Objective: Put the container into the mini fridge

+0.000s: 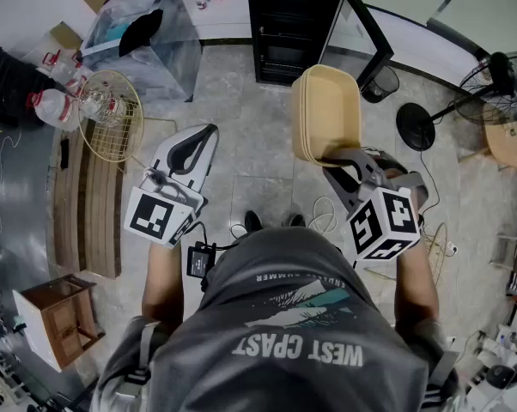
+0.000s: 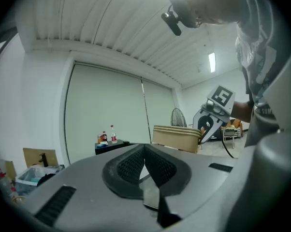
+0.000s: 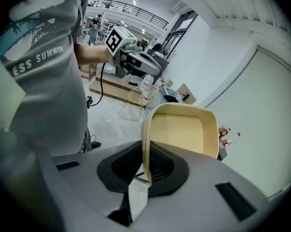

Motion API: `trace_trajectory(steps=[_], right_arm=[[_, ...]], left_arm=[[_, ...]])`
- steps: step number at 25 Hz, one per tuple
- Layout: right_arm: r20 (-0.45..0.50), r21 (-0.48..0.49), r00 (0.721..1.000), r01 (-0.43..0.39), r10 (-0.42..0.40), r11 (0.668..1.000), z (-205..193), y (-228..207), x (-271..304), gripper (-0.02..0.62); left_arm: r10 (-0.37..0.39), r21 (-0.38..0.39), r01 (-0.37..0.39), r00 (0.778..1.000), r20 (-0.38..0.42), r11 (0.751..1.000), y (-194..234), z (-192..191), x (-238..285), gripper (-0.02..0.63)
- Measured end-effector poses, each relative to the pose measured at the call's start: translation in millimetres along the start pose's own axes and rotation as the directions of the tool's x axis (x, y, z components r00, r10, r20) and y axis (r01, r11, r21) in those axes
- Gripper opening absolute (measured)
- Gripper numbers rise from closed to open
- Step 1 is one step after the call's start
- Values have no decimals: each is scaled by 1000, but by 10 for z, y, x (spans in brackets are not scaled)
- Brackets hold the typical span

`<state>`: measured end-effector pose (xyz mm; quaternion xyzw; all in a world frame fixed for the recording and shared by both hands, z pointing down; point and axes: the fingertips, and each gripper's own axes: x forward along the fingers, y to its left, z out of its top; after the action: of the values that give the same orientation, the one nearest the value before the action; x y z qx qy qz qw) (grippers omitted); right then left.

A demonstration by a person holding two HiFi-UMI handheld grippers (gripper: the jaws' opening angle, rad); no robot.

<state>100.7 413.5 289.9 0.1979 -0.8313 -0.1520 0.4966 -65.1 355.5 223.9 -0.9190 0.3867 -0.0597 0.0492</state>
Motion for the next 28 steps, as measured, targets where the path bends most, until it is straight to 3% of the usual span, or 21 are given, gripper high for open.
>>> trace_trajectory(steps=[20, 28], right_arm=[[-43, 68, 998, 52, -49, 996, 488, -134, 444, 48], [-55, 67, 997, 61, -57, 996, 512, -262, 583, 48]], left_arm=[[-89, -28, 89, 996, 27, 996, 594, -198, -85, 16], [-102, -62, 104, 994, 32, 993, 716, -297, 30, 15]])
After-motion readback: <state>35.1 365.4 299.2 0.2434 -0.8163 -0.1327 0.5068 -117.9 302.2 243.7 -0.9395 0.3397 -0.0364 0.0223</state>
